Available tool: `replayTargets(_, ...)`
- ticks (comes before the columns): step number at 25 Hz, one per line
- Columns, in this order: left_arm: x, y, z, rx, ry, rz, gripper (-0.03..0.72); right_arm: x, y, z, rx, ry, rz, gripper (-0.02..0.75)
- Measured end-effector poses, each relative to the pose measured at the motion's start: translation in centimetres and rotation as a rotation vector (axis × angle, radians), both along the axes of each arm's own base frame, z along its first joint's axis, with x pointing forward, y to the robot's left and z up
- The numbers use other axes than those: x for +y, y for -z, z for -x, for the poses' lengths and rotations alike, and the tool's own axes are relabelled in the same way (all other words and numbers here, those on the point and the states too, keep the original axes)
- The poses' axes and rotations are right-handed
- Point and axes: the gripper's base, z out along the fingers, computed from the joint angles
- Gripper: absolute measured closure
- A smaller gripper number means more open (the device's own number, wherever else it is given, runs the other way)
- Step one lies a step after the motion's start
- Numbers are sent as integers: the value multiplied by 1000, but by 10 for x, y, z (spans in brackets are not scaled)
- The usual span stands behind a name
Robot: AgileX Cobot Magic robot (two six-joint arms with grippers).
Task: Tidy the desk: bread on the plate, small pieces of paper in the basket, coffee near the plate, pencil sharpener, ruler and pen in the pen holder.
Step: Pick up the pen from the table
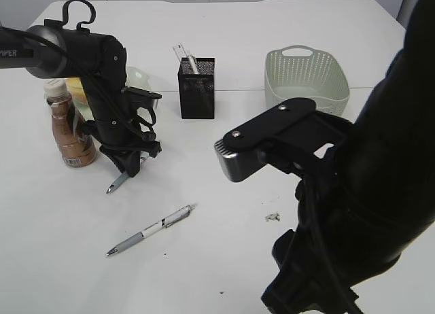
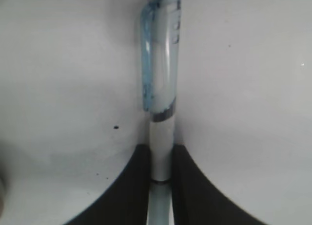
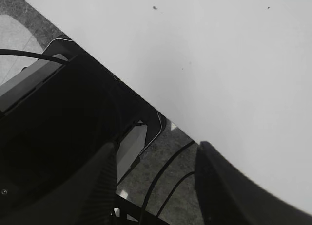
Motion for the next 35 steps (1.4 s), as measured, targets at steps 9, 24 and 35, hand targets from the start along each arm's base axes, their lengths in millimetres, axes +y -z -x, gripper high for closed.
replayTargets(9, 0, 0, 1, 12, 0, -4, 622, 1, -3, -1, -7, 0, -9, 354)
replayTargets(24, 1, -23, 16, 129, -13, 8, 622, 6, -12, -2, -9, 5, -63, 354)
replayTargets(35, -17, -64, 19, -6, 3, 100, 620, 7, -12, -1, -3, 8, -72, 354)
